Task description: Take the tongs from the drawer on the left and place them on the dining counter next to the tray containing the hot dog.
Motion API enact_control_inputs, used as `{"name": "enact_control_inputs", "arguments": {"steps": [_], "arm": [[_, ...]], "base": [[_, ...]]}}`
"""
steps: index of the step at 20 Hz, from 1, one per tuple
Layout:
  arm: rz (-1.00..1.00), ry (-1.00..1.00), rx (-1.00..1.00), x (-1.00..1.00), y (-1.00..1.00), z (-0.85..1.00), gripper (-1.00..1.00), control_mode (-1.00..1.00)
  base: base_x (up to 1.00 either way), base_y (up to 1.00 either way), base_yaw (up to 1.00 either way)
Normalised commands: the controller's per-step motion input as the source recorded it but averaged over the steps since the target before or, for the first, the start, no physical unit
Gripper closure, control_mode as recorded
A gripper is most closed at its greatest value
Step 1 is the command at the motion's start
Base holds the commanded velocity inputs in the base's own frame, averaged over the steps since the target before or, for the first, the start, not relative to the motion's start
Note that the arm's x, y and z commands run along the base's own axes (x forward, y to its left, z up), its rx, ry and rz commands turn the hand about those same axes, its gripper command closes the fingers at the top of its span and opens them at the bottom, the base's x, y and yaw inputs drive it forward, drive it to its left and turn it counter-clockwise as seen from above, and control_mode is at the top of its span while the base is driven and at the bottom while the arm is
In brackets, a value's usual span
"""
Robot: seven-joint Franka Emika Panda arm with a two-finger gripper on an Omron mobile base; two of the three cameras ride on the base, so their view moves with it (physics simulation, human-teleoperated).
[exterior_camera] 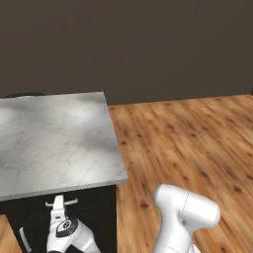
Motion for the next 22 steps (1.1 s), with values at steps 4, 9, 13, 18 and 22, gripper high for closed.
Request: {"name": "enact_control_inputs", "arguments": {"steps": [4,9,13,18,22], "arm": [[0.0,0.0,0.0,0.0,0.0,0.0,1.0,-1.0],[0.0,0.0,0.0,0.0,0.0,0.0,1.0,-1.0],[0.0,0.01,0.0,-0.54,0.0,-0.08,1.0,-1.0],[0.0,0.0,0.0,-1.0,0.0,-0.17,1.0,-1.0],[0.0,0.0,0.01,-1.0,-0.09,-0.25,1.0,-1.0]], "base": [[0.0,0.0,0.0],[0.0,0.0,0.0],[0.0,0.0,0.0],[0.0,0.0,0.0],[0.0,0.0,0.0]]}}
